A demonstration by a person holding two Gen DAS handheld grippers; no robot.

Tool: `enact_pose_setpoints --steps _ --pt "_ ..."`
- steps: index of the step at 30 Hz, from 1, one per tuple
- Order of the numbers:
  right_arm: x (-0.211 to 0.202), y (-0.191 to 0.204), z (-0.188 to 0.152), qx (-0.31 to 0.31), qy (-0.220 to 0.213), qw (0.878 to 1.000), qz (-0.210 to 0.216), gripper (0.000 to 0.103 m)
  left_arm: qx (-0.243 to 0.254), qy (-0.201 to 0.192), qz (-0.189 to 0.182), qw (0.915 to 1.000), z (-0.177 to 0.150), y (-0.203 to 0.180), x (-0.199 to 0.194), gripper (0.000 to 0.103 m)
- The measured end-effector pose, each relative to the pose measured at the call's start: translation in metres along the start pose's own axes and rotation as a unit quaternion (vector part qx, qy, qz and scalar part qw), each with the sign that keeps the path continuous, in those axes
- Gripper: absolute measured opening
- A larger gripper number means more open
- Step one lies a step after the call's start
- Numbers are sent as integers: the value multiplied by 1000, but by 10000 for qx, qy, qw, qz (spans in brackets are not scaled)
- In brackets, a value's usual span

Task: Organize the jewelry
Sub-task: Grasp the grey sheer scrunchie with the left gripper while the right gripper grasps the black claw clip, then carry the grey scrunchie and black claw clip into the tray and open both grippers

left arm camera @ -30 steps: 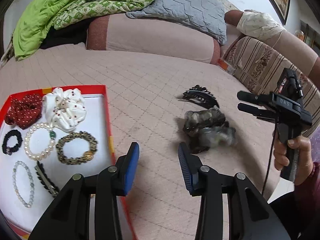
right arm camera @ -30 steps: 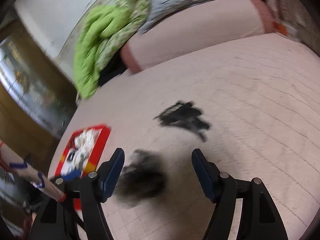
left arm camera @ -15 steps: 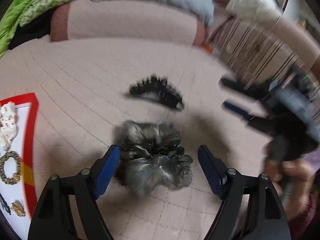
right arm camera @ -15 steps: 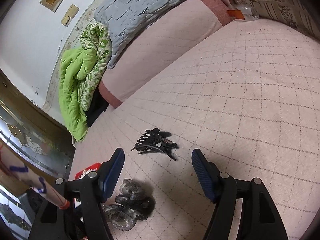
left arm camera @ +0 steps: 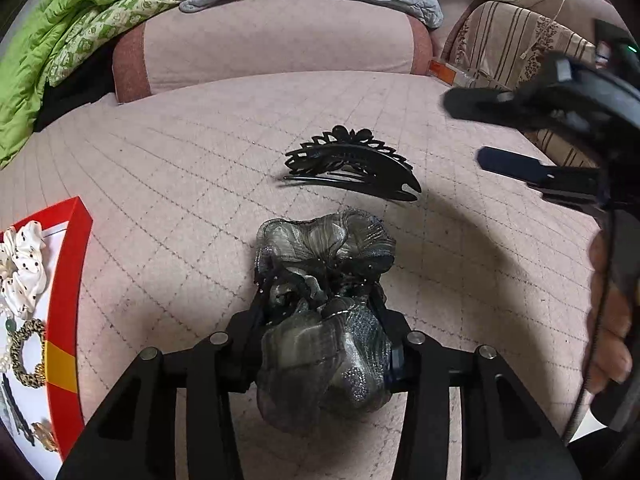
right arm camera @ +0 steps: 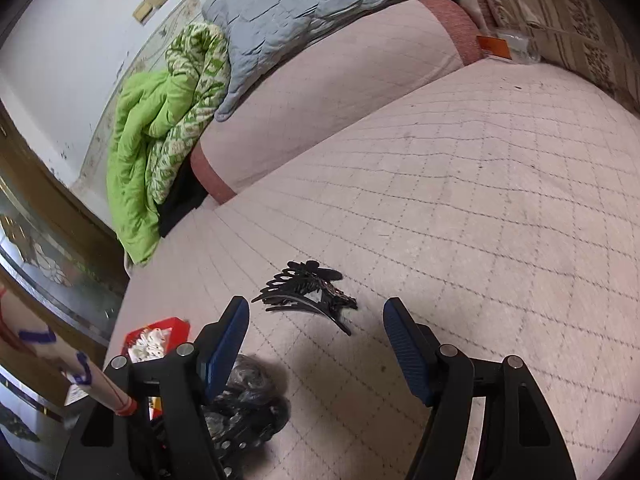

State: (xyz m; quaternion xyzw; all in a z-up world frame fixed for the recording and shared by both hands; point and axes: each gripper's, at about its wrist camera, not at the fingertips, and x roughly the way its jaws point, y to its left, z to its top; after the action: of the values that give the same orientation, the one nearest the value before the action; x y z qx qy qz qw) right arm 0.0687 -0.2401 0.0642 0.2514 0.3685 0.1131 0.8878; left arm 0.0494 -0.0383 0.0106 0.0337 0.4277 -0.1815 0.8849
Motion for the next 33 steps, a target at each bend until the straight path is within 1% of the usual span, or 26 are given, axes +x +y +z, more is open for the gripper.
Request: enact_pose_setpoints --steps 4,9,13,14,15,17,18,21,24,27,30,33 --pt "23 9 3 -515 129 9982 -261 74 -36 -53 -44 10000 -3 7 -9 44" --pt "59 8 4 -754 434 9956 -345 74 -69 -93 -69 9999 1 15 -13 44" --pt "83 15 1 -1099 574 9908 -539 74 -95 -132 -66 9998 0 18 -13 44" --pt "89 19 1 -1205 604 9889 -624 70 -106 -139 -66 9998 0 20 -13 44" --pt "94 20 1 -1288 623 9874 -670 55 -122 -146 -81 9998 -1 22 -13 44" --pt "102 22 0 -1364 754 9856 -664 32 -147 -183 -73 9997 -2 22 -15 44" --pt "104 23 0 -1398 788 9844 -718 31 -161 -207 -77 9996 -2 24 -17 44" --pt "101 28 1 -1548 694 9819 -841 30 -243 -319 -112 9991 -3 27 -25 44" --pt "85 31 6 -1390 516 9871 -603 30 -356 -477 -141 9981 -1 34 -42 44" --pt "61 48 7 -1450 271 9883 -397 30 -507 -683 -108 9963 -2 50 -71 44" --pt "41 75 -3 -1555 132 9877 -77 30 -667 -860 48 9940 -10 77 -104 44" --pt "30 107 -20 -1728 84 9847 227 30 -919 -973 301 9906 -25 115 -134 44"
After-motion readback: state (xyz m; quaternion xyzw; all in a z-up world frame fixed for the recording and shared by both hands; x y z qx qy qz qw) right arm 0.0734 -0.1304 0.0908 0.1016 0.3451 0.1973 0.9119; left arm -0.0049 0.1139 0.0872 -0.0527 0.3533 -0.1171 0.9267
